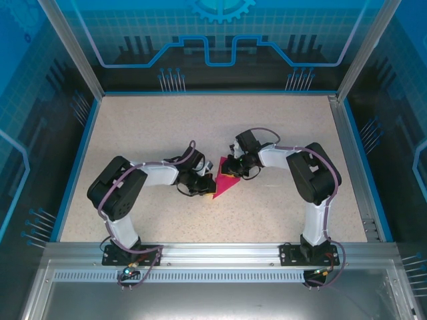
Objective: Fold a paper plane with a square sheet of paper (pick it up from the middle)
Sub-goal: Fourth fold the wing at the center of the table.
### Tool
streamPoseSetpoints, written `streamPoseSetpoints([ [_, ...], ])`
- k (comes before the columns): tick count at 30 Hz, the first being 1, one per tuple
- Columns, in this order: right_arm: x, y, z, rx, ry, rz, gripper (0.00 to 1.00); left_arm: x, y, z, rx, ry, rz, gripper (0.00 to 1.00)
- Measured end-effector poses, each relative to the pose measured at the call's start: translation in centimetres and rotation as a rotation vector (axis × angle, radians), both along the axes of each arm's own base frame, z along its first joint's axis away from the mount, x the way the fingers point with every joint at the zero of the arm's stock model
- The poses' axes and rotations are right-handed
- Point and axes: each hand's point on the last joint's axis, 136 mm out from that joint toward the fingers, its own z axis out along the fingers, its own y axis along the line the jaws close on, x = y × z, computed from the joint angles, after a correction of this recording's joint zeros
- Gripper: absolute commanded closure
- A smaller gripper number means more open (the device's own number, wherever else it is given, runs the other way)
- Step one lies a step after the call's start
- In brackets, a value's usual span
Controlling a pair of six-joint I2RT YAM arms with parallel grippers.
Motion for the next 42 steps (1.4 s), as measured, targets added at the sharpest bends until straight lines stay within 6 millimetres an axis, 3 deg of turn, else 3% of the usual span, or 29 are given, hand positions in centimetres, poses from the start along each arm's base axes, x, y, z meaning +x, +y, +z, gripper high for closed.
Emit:
streamPoseSetpoints([
  [4,0.0,0.0,-0.1,-0.002,0.004,0.001,0.81,-1.0,0.6,0.4,0.026,0.028,0.006,0.83],
  [9,0.0,0.0,-0.1,-0.002,0.003,0.001,0.81,-1.5,1.0,2.4,0.024,0.017,0.020,0.82],
  [17,0.0,0.0,0.0,-0.002,0.003,0.001,0.81,2.0,-1.6,6.6,-0.079,-0.084,0.028,0.85],
  [19,0.0,0.0,0.0,-0.002,0.003,0.001,0.81,2.9,-2.4,6.8,-0.109,-0.097,0.026,0.85],
  [24,0.0,0.0,0.0,-0.002,0.003,0.001,0.81,3.1,-2.9,3.9,-0.098,-0.033,0.031,0.86],
  [29,0.0,0.0,0.0,-0.002,0.003,0.001,0.81,1.2,-1.8,0.1,-0.041,0.060,0.034,0.87],
  [36,0.0,0.0,-0.1,-0.002,0.003,0.001,0.81,0.7,-1.5,0.0,-0.067,0.030,0.030,0.87],
  [42,0.0,0.0,-0.1,-0.002,0.003,0.001,0.81,-0.8,-0.5,-0.1,-0.058,0.041,0.025,0.86],
])
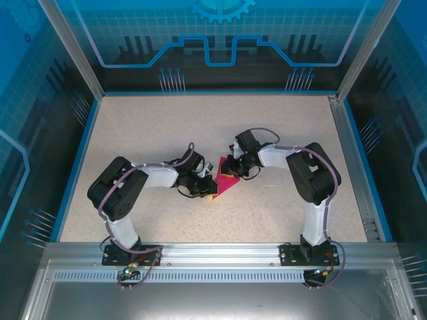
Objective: Fold a paper plane with a square sheet of paper (pick it up from the middle)
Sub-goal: Fourth fold the wing at the center of the table.
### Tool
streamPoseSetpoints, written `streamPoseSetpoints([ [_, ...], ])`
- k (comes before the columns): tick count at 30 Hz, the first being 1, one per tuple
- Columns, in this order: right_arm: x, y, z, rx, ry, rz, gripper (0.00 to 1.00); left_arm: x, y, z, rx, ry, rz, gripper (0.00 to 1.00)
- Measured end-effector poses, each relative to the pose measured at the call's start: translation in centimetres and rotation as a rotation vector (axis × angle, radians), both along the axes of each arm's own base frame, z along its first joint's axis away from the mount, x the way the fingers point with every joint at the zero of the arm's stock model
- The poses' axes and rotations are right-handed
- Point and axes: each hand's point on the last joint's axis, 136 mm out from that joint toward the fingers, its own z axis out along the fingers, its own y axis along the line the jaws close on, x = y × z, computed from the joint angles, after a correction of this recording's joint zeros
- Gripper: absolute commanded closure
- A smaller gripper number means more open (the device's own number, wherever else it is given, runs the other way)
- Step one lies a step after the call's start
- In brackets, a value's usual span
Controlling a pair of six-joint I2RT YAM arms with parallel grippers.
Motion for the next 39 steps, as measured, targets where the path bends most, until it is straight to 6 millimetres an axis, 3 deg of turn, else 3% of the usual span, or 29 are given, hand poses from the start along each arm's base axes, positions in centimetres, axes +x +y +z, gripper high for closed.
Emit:
streamPoseSetpoints([
  [14,0.0,0.0,0.0,0.001,0.001,0.000,0.80,-3.2,1.9,0.5,0.050,0.069,-0.013,0.84],
  [17,0.0,0.0,0.0,0.001,0.000,0.000,0.80,-2.1,1.5,1.6,0.042,0.039,-0.001,0.83],
  [24,0.0,0.0,0.0,0.003,0.001,0.001,0.80,3.5,-1.4,5.4,-0.029,-0.118,0.035,0.83],
  [27,0.0,0.1,0.0,0.004,0.001,0.001,0.80,4.8,-2.0,4.3,-0.028,-0.119,0.051,0.84],
  [32,0.0,0.1,0.1,0.007,0.003,0.000,0.79,4.8,-1.4,0.0,0.049,-0.041,0.085,0.90],
  [39,0.2,0.0,0.4,-0.005,-0.002,0.006,0.78,4.8,-1.1,-0.1,0.065,-0.043,0.095,0.96],
])
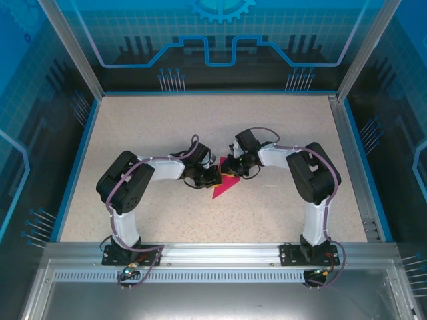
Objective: Fold a paper plane with a square sheet of paper (pick it up from the middle)
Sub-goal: Fourth fold the wing at the center of the table.
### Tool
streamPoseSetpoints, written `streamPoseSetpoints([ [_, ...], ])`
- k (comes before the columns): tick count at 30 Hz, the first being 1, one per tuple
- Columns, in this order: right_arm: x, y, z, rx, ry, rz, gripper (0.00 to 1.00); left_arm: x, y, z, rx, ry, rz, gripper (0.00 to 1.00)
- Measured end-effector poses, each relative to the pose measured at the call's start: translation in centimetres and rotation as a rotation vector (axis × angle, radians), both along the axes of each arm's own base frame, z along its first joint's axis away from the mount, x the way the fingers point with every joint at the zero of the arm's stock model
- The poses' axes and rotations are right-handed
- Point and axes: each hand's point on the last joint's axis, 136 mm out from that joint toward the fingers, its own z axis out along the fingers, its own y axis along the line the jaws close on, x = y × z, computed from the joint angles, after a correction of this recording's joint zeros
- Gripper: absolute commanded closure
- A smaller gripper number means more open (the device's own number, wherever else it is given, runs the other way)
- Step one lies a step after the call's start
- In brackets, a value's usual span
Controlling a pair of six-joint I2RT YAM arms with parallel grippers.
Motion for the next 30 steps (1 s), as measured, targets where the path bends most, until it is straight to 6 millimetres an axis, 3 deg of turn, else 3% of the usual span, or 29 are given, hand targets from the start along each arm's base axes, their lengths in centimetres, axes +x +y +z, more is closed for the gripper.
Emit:
streamPoseSetpoints([
  [6,1.1,-1.2,2.6,-0.001,-0.063,-0.024,0.81,0.0,0.1,0.0,-0.006,-0.024,0.002,0.97],
  [11,1.2,-0.3,4.5,0.031,-0.119,-0.004,0.85,0.0,0.0,0.0,-0.008,-0.027,0.002,0.97],
  [18,-0.3,2.0,2.5,0.028,-0.094,0.048,0.87,-0.1,0.1,-0.1,-0.007,-0.022,0.004,0.98],
  [23,-0.3,1.2,-0.4,-0.015,-0.053,0.022,0.86,0.0,0.1,0.0,-0.004,-0.027,0.005,0.98],
  [30,0.2,0.9,-0.4,0.023,-0.036,0.014,0.85,0.0,0.1,-0.1,-0.007,-0.036,0.006,0.98],
])
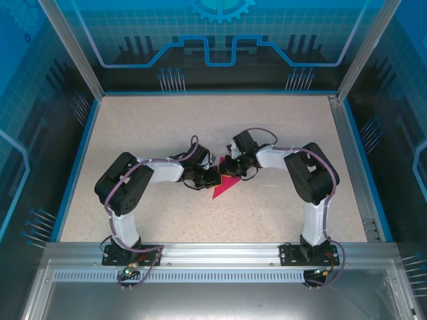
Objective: Fold a paper plane with a square sheet of paper (pick it up from the middle)
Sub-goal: Fourth fold the wing at the center of the table.
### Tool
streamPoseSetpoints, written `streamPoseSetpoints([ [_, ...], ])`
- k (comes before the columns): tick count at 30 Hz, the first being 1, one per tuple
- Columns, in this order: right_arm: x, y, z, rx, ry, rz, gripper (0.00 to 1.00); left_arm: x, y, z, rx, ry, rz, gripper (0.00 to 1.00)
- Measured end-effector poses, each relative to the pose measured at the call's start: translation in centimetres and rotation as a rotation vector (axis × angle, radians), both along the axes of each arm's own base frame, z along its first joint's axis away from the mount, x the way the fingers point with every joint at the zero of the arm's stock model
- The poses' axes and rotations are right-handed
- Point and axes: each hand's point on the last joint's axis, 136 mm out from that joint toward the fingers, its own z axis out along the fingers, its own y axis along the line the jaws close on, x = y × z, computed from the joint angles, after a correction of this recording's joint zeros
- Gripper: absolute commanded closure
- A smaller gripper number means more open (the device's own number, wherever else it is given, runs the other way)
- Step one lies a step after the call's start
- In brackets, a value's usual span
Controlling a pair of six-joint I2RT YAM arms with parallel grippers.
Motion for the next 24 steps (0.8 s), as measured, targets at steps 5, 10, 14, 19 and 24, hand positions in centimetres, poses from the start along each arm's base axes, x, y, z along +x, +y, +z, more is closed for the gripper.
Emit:
streamPoseSetpoints([
  [5,1.2,-1.1,0.2,0.021,0.008,-0.024,0.83,0.0,0.0,0.0,-0.006,-0.010,0.000,0.99],
  [10,5.0,-3.5,0.4,0.017,-0.028,-0.089,0.82,0.0,0.0,0.0,-0.010,-0.017,0.000,0.99],
  [14,6.7,-4.8,0.3,0.034,-0.024,-0.116,0.82,-0.1,0.1,0.0,-0.013,-0.027,0.001,0.99],
  [19,8.0,-5.8,0.4,0.052,-0.019,-0.136,0.81,0.0,0.1,0.0,-0.011,-0.035,0.003,0.99],
  [24,8.9,-6.6,0.5,0.066,-0.018,-0.151,0.81,0.0,0.1,0.0,-0.009,-0.038,0.004,0.99],
])
